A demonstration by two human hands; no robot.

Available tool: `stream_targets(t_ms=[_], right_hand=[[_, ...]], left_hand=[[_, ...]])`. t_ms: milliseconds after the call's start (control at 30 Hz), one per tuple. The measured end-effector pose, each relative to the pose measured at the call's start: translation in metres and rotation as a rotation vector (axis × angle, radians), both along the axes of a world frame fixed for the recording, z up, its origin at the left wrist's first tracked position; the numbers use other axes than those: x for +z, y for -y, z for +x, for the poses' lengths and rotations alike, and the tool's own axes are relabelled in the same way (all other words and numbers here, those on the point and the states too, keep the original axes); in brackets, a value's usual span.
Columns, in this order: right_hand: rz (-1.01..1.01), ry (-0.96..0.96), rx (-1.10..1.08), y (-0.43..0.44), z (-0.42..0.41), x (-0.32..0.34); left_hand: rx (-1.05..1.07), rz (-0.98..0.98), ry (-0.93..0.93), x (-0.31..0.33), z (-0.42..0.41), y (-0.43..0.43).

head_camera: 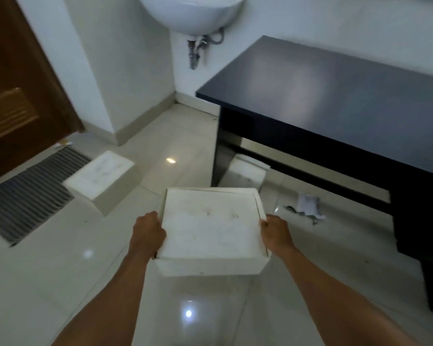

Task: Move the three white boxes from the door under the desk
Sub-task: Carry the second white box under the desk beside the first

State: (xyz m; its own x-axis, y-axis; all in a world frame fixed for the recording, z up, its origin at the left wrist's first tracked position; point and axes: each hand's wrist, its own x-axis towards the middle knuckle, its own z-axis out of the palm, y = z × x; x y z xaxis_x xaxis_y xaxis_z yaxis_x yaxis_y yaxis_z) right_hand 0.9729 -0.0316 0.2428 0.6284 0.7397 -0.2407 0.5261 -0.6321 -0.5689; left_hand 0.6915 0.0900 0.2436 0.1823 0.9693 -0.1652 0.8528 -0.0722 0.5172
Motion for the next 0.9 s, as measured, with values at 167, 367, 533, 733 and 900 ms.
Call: stream_targets(t_ms=[167, 367, 533, 733, 900], right_hand=[[-0.031, 0.001, -0.141, 0.046, 0.076, -0.033], [0.004, -0.002, -0.363, 0.073, 0.153, -0.084], [-0.03, 0.044, -0.43, 0.086, 0.226, -0.148], [0.006, -0.001, -0.461, 0.093, 0.291, -0.234], [-0.006, 0.043, -0.395, 0.074, 0.309, -0.281]], left_hand=[[-0.162, -0.077, -0.013, -0.031, 0.096, 0.003], [-0.33, -0.109, -0.028, -0.075, 0.204, -0.007], [-0.407, -0.095, -0.04, -0.132, 0.292, -0.008], [-0.444, -0.085, 0.053, -0.221, 0.352, -0.002], [-0.401, -0.065, 0.071, -0.269, 0.355, 0.0]])
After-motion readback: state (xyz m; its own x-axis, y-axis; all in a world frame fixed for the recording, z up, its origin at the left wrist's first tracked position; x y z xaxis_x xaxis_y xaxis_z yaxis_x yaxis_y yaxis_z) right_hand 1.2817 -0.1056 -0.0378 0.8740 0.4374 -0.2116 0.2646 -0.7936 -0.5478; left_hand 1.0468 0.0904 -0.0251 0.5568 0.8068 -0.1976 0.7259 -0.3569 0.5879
